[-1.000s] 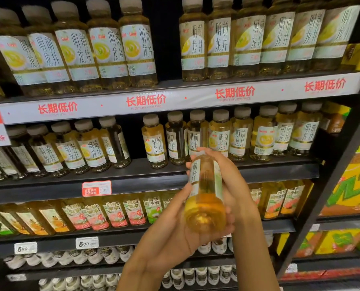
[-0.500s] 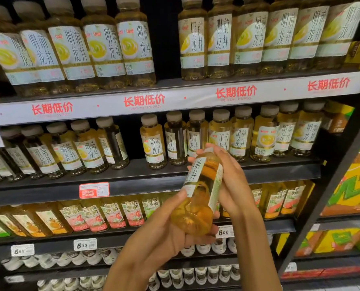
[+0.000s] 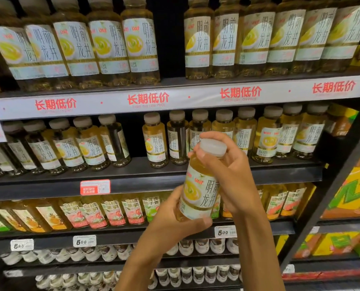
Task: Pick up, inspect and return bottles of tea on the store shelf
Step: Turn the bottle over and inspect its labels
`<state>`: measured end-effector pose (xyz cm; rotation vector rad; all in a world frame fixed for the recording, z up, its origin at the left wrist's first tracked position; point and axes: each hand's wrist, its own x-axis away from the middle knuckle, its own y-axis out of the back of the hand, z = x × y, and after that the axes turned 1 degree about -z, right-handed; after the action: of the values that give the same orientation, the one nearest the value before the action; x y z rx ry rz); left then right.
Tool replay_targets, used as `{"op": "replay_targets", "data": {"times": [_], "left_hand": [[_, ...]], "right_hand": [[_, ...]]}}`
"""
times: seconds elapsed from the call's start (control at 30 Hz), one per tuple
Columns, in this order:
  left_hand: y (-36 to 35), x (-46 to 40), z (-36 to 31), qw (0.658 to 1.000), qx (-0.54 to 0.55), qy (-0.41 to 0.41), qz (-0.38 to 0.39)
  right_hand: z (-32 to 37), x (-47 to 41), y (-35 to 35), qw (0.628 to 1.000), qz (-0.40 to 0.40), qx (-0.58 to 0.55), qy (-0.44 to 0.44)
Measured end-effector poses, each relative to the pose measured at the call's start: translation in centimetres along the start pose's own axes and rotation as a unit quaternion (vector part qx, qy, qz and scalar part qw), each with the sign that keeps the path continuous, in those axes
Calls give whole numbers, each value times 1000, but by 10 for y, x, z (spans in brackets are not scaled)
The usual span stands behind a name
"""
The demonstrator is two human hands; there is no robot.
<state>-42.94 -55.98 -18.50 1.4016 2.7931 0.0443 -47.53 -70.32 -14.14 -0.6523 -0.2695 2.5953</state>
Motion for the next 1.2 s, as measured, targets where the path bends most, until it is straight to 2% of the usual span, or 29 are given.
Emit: {"op": "replay_targets", "data": {"times": [0.13,0.23,0.33,0.47,0.57,0.77,0.87,1.07,1.2], "left_hand": [[9,4,-3,997,4,2,77],[6,6,-1,999,-2,-27,33],[-2,1,2,998,9,-47,-45],[-9,-7,2,992,8,-79,-95],[-4,-9,1,995,26,-69,-68],[4,-16,0,997,64,-31,18],[1,-18,-4,996,71,-47,-9],[-10,-23,-15,992,20,-83,-91],[-6,-20,-10,994,76,-76,-28]], "right_hand": [[7,2,-3,992,92,-86,25],[7,0,-8,992,68,-105,-3],[7,-4,-13,1000,-1,4,-13],[6,-13,-24,992,3,123,2],[10,-23,-23,993,3,117,7],[12,-34,-14,996,71,-21,-54],[13,-37,-12,993,85,-64,-59],[18,-45,-13,996,44,66,-32],[21,-53,-11,996,67,55,-32]]}}
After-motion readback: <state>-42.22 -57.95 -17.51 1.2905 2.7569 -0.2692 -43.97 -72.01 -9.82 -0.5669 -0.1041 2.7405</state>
